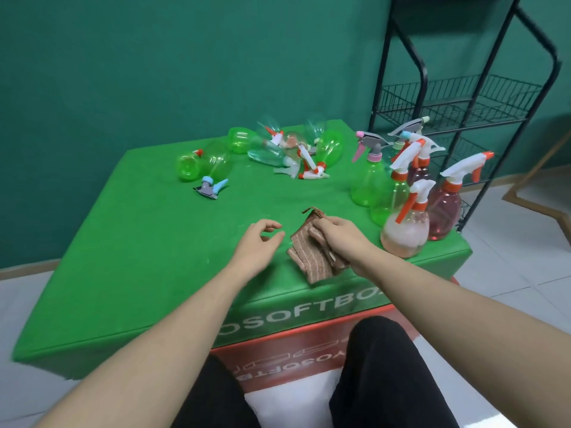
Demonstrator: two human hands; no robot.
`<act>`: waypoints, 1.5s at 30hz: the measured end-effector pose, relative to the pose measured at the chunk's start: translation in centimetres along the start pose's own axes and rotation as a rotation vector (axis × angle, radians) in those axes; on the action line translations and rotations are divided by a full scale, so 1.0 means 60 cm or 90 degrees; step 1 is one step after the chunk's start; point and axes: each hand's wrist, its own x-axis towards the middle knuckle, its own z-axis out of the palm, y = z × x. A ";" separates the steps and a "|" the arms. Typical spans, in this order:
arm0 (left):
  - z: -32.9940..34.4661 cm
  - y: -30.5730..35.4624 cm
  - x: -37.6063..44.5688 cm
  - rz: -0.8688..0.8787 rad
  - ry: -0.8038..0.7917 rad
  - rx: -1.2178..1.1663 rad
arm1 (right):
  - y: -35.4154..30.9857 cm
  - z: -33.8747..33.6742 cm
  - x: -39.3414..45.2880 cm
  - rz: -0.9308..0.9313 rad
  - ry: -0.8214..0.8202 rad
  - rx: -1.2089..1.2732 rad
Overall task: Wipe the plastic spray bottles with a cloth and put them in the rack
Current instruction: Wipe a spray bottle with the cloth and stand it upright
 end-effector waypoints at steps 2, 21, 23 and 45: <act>-0.006 -0.009 0.026 -0.002 0.002 -0.004 | -0.007 0.006 0.026 0.010 0.001 0.028; -0.139 -0.131 0.284 -0.036 0.082 0.265 | -0.051 0.117 0.265 0.063 -0.080 0.129; -0.153 -0.145 0.311 -0.040 0.061 0.316 | -0.055 0.128 0.281 0.059 -0.084 0.122; -0.150 -0.137 0.242 0.134 -0.001 0.407 | -0.049 0.132 0.281 0.057 -0.056 0.140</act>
